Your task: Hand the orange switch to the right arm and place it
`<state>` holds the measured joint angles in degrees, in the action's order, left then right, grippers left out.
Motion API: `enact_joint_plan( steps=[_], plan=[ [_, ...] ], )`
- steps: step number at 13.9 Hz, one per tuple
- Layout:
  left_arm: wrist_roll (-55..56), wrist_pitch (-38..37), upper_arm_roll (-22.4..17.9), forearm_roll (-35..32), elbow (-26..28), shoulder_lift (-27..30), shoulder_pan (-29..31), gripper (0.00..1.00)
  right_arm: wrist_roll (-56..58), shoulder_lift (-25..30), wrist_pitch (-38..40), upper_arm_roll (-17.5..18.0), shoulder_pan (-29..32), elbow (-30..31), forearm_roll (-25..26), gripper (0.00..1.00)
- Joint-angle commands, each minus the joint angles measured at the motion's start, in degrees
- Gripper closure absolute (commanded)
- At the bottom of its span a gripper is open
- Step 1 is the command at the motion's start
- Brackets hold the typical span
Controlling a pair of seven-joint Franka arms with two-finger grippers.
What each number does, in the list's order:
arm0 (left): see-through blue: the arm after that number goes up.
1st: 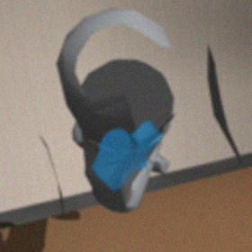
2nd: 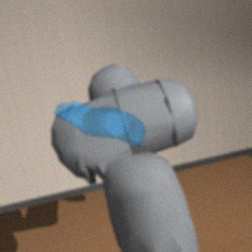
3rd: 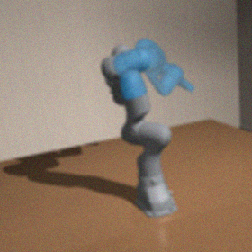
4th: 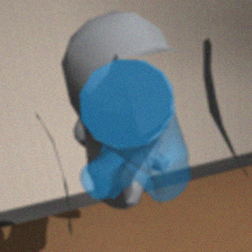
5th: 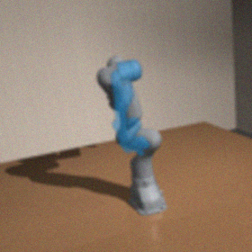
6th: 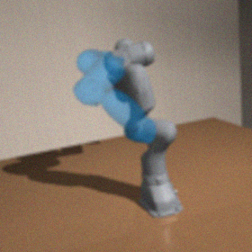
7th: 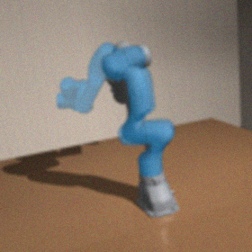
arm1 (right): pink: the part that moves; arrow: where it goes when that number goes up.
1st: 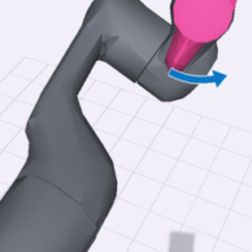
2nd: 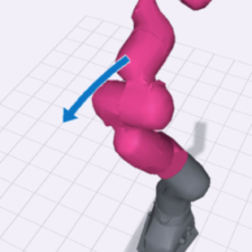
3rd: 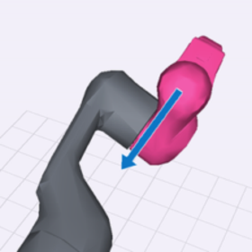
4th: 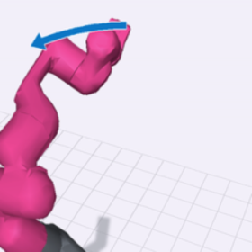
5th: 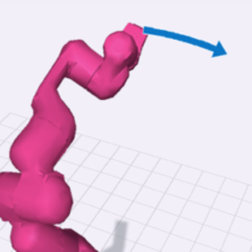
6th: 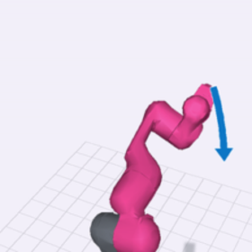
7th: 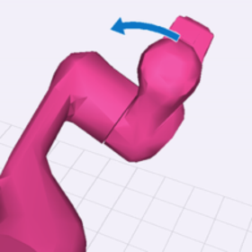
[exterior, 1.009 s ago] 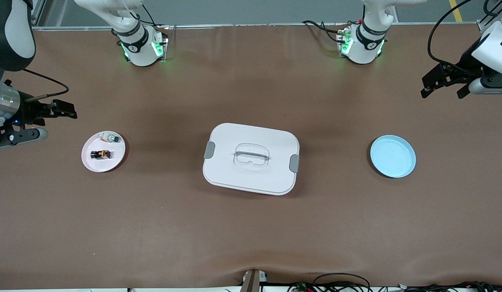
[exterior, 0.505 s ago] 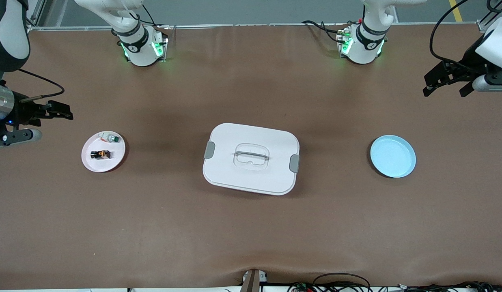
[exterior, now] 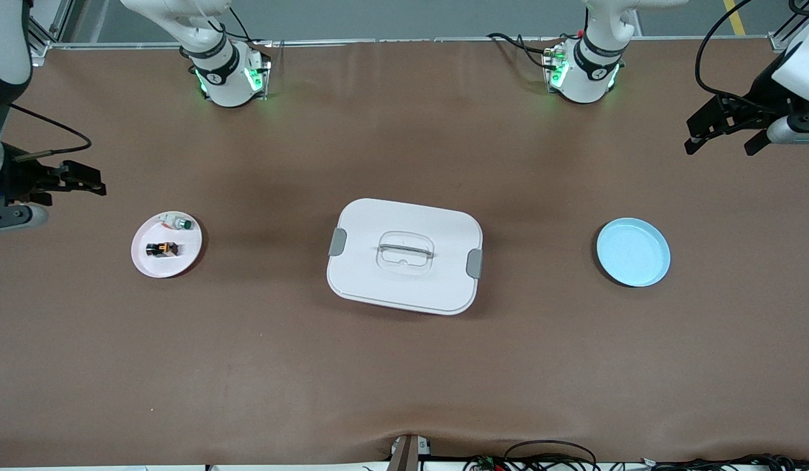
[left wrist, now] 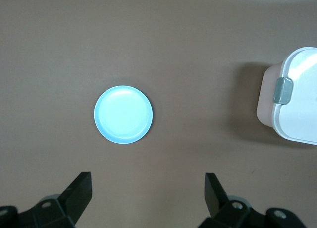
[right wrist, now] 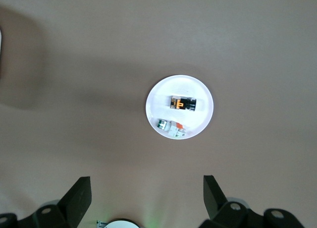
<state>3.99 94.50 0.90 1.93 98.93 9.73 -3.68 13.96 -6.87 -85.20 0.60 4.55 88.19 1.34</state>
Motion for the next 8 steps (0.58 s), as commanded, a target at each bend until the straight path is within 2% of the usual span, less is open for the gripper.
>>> enact_joint_plan(
  steps=[1,4,8],
  plan=[
    [0.2,-1.3,0.2,-1.1,-1.5,-0.6,-0.1,0.00,-0.4,0.1,0.8,0.5,3.0,-1.4,-1.4,0.00],
    [0.1,-1.3,0.2,-1.1,-1.5,-0.6,0.0,0.00,-0.5,0.5,3.4,0.5,3.4,-2.4,-1.9,0.00],
    [0.1,-1.3,0.2,-1.1,-1.5,-0.6,0.0,0.00,-1.0,0.9,3.0,0.5,3.2,-3.8,-2.0,0.00]
  ],
)
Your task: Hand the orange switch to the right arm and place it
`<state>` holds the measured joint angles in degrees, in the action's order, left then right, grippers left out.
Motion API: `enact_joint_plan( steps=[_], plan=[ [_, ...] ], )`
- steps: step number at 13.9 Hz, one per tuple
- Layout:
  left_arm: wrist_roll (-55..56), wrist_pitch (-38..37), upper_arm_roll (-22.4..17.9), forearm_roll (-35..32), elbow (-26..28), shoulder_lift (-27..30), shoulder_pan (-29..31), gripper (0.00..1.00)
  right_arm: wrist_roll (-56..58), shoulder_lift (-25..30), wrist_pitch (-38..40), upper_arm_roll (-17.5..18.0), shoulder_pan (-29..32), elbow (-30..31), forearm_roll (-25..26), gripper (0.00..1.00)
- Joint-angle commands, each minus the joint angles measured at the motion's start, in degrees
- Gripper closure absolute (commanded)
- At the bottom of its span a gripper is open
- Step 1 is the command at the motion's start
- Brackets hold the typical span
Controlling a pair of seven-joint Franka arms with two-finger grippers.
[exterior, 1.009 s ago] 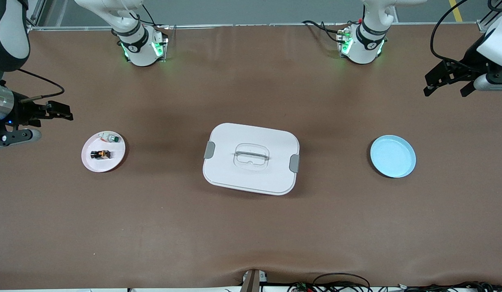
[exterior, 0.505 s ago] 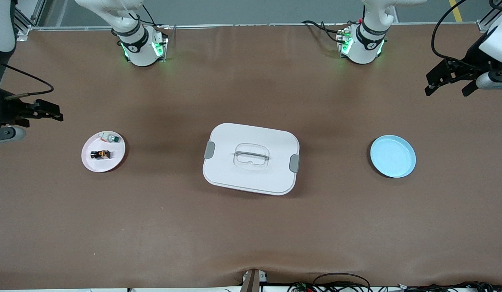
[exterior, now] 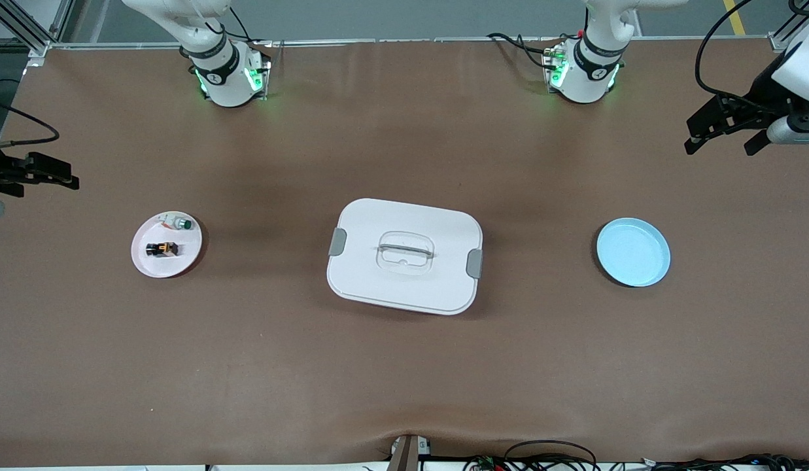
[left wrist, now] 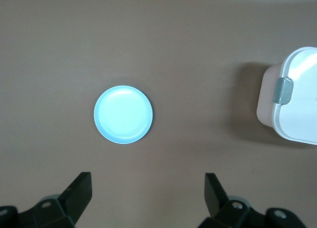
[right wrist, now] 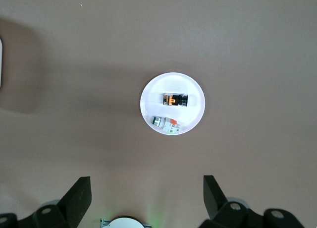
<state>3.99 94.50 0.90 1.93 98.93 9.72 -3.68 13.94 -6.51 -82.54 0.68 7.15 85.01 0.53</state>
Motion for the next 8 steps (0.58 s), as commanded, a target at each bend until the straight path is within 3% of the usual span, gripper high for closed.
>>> enact_joint_plan(
  steps=[1,5,8],
  plan=[
    [0.1,-1.3,0.2,-1.1,-1.5,-0.6,0.0,0.00,-0.9,0.7,-0.1,0.4,0.6,-0.7,-1.0,0.00],
    [0.1,-1.4,0.2,-1.1,-1.5,-0.6,0.0,0.00,-1.7,1.6,-1.0,0.5,0.5,-0.6,-0.9,0.00],
    [0.1,-1.4,0.2,-1.1,-1.5,-0.6,0.0,0.00,-11.0,1.8,-0.7,1.0,0.2,-0.6,-1.0,0.00]
  ],
)
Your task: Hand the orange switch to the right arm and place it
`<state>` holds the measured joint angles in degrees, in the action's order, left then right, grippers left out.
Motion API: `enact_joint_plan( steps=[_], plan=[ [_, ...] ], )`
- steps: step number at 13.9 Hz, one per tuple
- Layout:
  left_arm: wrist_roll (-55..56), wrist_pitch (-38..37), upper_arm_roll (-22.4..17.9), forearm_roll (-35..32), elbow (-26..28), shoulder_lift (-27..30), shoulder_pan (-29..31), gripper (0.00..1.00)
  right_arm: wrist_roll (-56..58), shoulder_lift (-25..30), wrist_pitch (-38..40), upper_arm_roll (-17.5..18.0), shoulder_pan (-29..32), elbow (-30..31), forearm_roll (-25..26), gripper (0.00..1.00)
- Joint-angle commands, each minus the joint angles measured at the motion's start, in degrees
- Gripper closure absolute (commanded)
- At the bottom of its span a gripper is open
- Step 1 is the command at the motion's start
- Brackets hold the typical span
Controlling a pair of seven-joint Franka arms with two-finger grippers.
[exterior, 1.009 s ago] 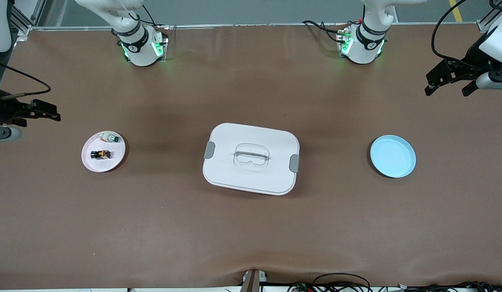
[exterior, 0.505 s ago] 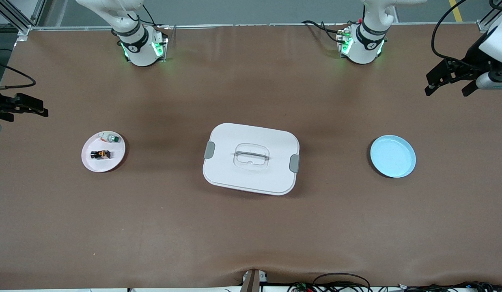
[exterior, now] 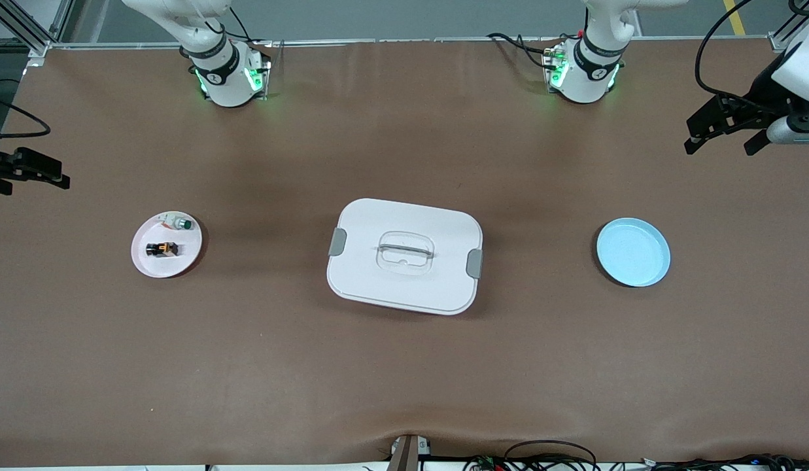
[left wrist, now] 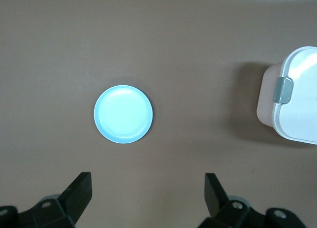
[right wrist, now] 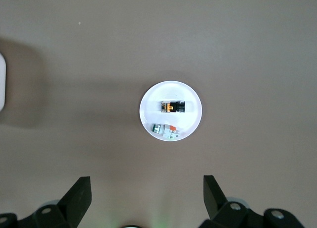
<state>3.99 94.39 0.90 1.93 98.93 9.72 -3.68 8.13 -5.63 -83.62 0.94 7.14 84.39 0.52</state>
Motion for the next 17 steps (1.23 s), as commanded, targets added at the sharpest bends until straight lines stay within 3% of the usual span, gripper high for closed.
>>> enact_joint_plan(
  steps=[1,9,12,17],
  plan=[
    [0.1,-1.4,0.1,-1.1,-1.5,-0.6,0.0,0.00,-5.7,1.0,0.5,0.8,0.2,0.0,-1.2,0.00],
    [0.1,-1.9,0.1,-1.1,-1.5,-0.7,-0.1,0.00,-5.8,2.6,1.7,-0.3,-1.7,-0.5,-1.2,0.00],
    [0.1,-3.0,0.2,-1.5,-1.5,-0.8,-0.4,0.00,-5.3,2.8,2.0,-4.2,-3.4,-0.5,-4.0,0.00],
    [-2.4,-4.7,0.3,-2.1,-1.5,-2.0,-0.7,0.00,-5.6,2.8,2.2,-4.6,-3.4,-2.6,-4.9,0.00]
  ],
)
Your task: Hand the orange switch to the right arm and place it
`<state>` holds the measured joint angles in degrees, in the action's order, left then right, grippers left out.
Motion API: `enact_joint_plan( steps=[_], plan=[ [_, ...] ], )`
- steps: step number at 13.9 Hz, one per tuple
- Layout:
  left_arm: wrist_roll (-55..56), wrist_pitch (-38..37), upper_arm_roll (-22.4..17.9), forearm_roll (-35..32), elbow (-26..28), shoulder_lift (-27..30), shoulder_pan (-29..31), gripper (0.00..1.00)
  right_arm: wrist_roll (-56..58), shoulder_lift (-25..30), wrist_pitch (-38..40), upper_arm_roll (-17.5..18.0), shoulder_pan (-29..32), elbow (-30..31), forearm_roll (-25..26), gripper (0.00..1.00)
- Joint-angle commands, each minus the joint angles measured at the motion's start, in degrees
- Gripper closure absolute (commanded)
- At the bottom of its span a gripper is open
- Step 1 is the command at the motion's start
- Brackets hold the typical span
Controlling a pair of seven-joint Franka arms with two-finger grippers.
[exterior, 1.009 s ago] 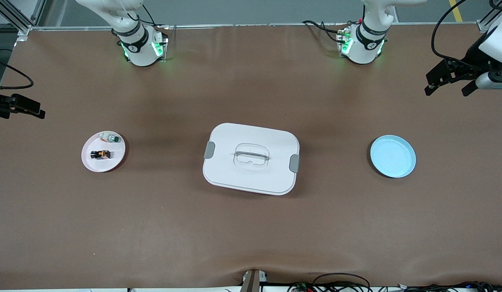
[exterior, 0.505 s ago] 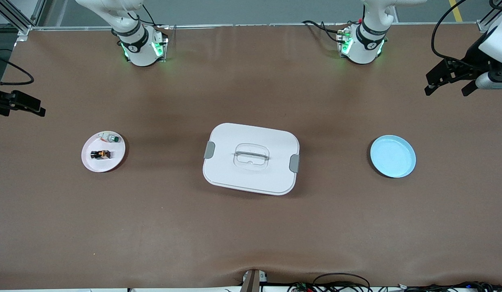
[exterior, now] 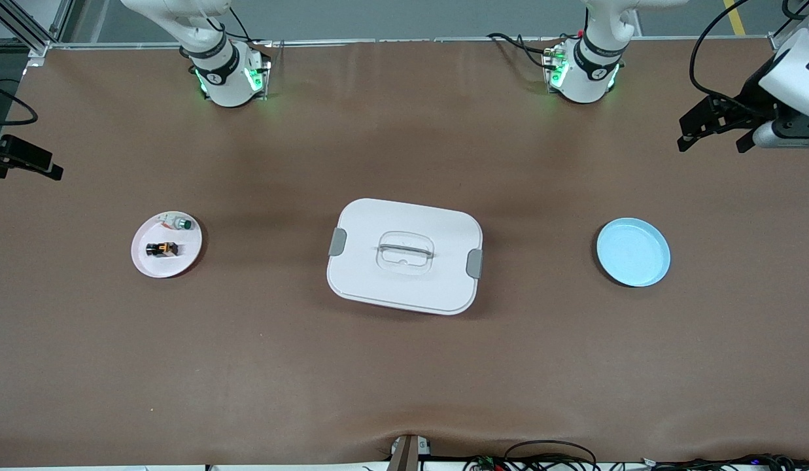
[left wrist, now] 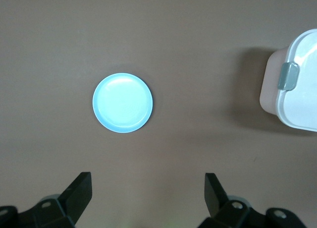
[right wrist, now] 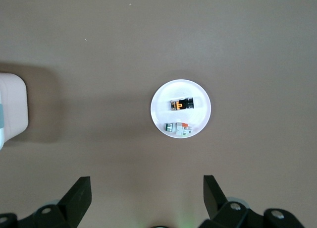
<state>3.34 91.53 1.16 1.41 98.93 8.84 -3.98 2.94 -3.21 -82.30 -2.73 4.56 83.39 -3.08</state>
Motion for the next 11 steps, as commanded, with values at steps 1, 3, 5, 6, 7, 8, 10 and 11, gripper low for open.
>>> enact_joint_plan(
  steps=[1,3,5,6,7,8,10,11],
  plan=[
    [-3.1,-1.9,0.1,-1.6,-1.5,-1.1,-0.3,0.00,0.0,0.4,1.2,-0.9,-0.7,-1.8,-1.2,0.00],
    [-3.2,-2.1,0.1,-1.6,-1.5,-1.1,-0.3,0.00,0.1,0.4,2.7,-0.9,-0.7,-3.0,-1.3,0.00],
    [-3.1,-2.2,0.1,-1.6,-1.5,-1.2,-0.3,0.00,0.2,0.4,4.4,-0.8,-0.7,-3.4,-1.1,0.00],
    [-3.1,-2.2,0.1,-1.6,-1.5,-1.1,-0.3,0.00,0.3,0.5,4.4,-0.8,-0.8,-3.4,-0.7,0.00],
    [-3.1,-2.2,0.1,-1.6,-1.6,-1.1,-0.3,0.00,0.2,0.4,4.3,-0.7,-0.9,-3.4,-0.5,0.00],
    [-3.1,-2.2,0.1,-1.6,-1.6,-1.1,-0.3,0.00,0.3,0.5,4.3,-0.8,-0.8,-3.4,-0.5,0.00],
    [-3.1,-2.2,0.1,-1.5,-1.6,-1.1,-0.2,0.00,0.2,0.5,4.3,-0.9,-0.7,-3.4,-0.6,0.00],
    [-3.2,-2.2,0.1,-1.6,-1.6,-1.1,-0.3,0.00,0.2,0.5,4.3,-0.9,-0.7,-3.3,-0.6,0.00]
  ],
)
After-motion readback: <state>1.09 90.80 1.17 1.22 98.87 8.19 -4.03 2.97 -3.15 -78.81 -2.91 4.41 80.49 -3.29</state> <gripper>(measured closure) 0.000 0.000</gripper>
